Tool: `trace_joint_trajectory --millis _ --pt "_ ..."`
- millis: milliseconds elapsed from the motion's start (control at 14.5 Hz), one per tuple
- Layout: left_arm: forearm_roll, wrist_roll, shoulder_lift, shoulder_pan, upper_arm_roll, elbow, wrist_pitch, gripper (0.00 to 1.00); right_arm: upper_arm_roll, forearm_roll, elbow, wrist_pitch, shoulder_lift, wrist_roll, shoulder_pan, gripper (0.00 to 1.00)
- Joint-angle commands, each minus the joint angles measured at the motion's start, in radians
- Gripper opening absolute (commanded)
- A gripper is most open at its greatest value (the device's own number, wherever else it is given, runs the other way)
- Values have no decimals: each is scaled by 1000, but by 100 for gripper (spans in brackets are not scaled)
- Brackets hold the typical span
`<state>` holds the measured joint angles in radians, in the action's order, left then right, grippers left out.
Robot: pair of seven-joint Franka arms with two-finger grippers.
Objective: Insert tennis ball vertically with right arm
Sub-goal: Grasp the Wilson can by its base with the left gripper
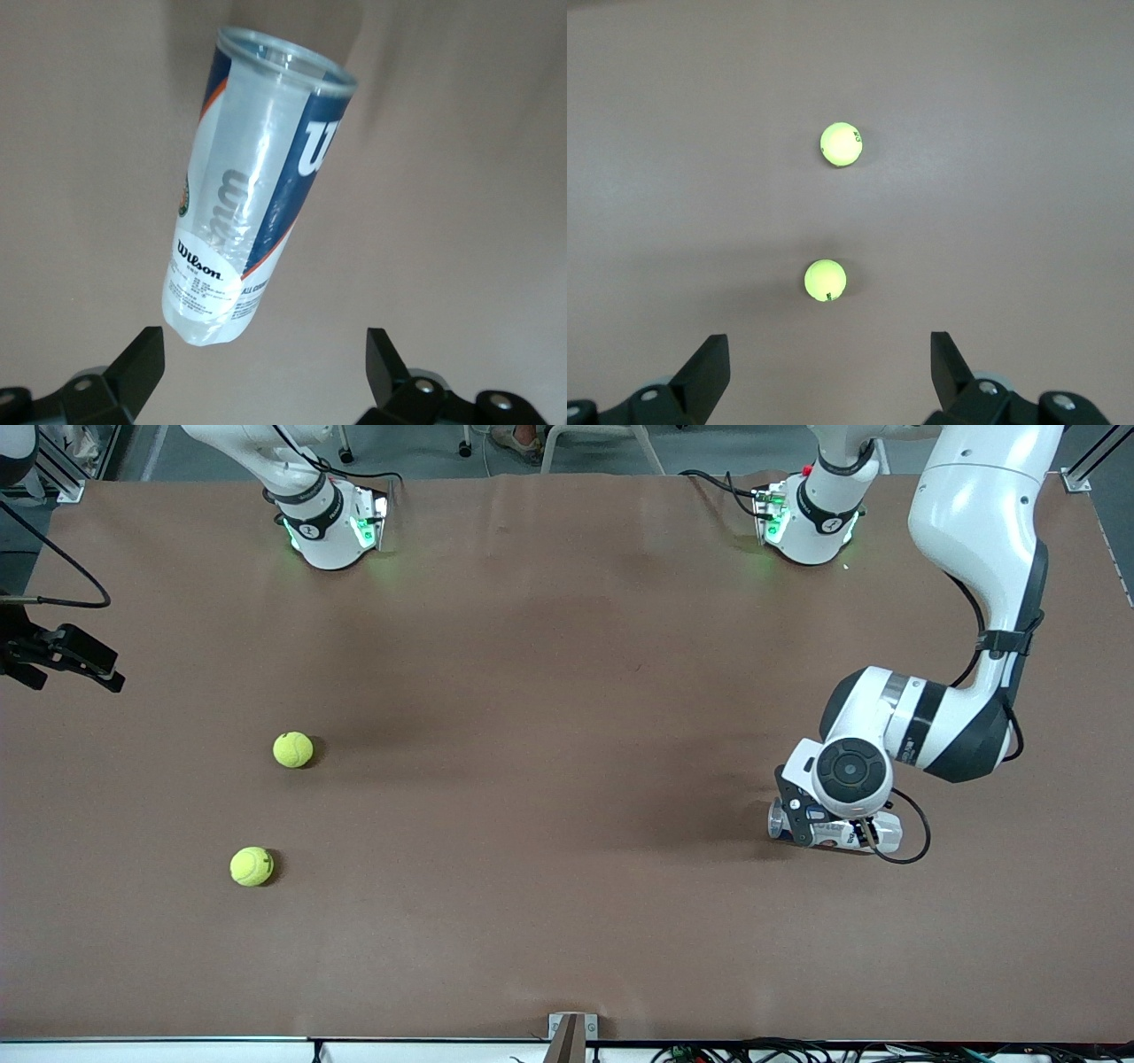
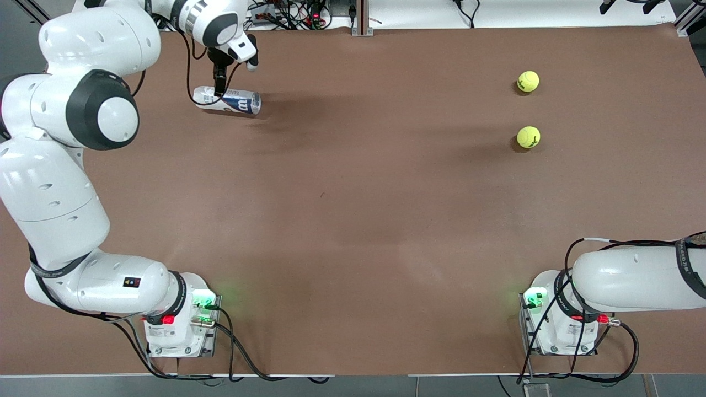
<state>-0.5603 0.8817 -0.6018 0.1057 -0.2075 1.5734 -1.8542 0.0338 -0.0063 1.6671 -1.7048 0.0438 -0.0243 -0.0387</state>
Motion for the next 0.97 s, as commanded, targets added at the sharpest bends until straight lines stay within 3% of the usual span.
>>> trace_joint_trajectory --millis 0,345,898 --pt "-47 14 -48 -4 -1 -10 -8 99 -6 -12 3 -3 4 -2 -4 100" --pt "-165 29 -91 2 -3 -9 -51 98 -6 -12 3 -1 -31 -3 -6 100" --pt "-239 146 -134 -8 -1 -4 -146 95 -11 -3 3 -1 -160 -9 26 100"
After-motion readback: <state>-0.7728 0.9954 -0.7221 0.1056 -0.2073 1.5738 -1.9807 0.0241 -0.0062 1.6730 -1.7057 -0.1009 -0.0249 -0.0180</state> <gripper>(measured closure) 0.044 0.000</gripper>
